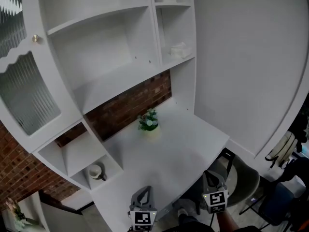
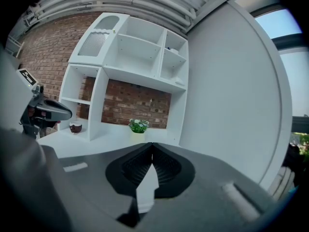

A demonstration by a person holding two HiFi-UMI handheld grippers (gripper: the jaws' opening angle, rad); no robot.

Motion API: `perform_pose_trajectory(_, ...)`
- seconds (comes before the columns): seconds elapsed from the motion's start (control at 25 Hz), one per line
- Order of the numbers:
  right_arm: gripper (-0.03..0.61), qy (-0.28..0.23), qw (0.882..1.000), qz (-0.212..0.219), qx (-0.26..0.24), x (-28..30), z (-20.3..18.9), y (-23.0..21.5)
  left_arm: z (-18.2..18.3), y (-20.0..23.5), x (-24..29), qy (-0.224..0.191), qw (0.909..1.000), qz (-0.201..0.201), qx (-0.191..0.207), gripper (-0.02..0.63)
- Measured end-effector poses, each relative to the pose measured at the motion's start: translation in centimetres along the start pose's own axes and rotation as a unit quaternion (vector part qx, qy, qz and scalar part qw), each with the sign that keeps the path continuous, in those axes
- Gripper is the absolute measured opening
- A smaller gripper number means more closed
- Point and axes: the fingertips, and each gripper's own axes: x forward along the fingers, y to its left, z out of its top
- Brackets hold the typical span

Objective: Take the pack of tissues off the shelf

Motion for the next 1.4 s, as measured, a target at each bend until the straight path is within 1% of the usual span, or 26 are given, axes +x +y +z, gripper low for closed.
perform_pose_trajectory(0.16,0.005,-0.004,1.000,-0.009,0.017,2.4,0.1,-2.5,0.3,0.3,2.3,0.001,0.9999,0.003,-0.011,0.011)
perform_pose_trajectory(0.28,0.005,-0.007,0.999,-0.010,0.031,4.0,1.4,-4.0,0.9,0.7,3.7,0.002,0.9999,0.008,-0.012,0.011)
perform_pose_trajectory(0.48,0.005,-0.026,0.999,-0.003,0.022,7.0,3.4,-6.0,2.0,1.0,5.9,0.002,0.9998,0.015,-0.012,0.011)
perform_pose_trajectory(0.6,0.005,-0.035,0.999,0.006,0.010,9.0,4.7,-6.9,2.2,1.3,7.6,0.000,0.9996,0.017,-0.022,0.011)
perform_pose_trajectory(0.68,0.005,-0.042,0.999,0.011,0.001,10.1,5.8,-7.5,2.6,1.5,8.7,0.002,0.9996,0.019,-0.019,0.011)
perform_pose_trajectory(0.88,0.005,-0.053,0.998,0.031,0.001,12.5,8.1,-8.6,3.4,1.9,11.0,0.005,0.9993,0.029,-0.023,0.011)
perform_pose_trajectory(1.0,0.005,-0.066,0.997,0.034,-0.003,13.8,9.5,-9.4,3.1,2.2,12.0,0.004,0.9991,0.033,-0.027,0.011)
perform_pose_trajectory(1.16,0.005,-0.078,0.997,0.030,-0.007,14.7,11.3,-9.9,3.9,2.4,12.5,0.004,0.9994,0.025,-0.022,0.011)
perform_pose_trajectory(1.28,0.005,-0.088,0.996,0.022,0.003,15.3,12.7,-10.7,4.5,2.5,13.0,-0.003,0.9995,0.020,-0.023,0.011)
perform_pose_trajectory(1.4,0.005,-0.094,0.995,0.023,0.024,15.7,14.2,-11.0,4.7,2.9,13.1,-0.007,0.9995,0.016,-0.026,0.011)
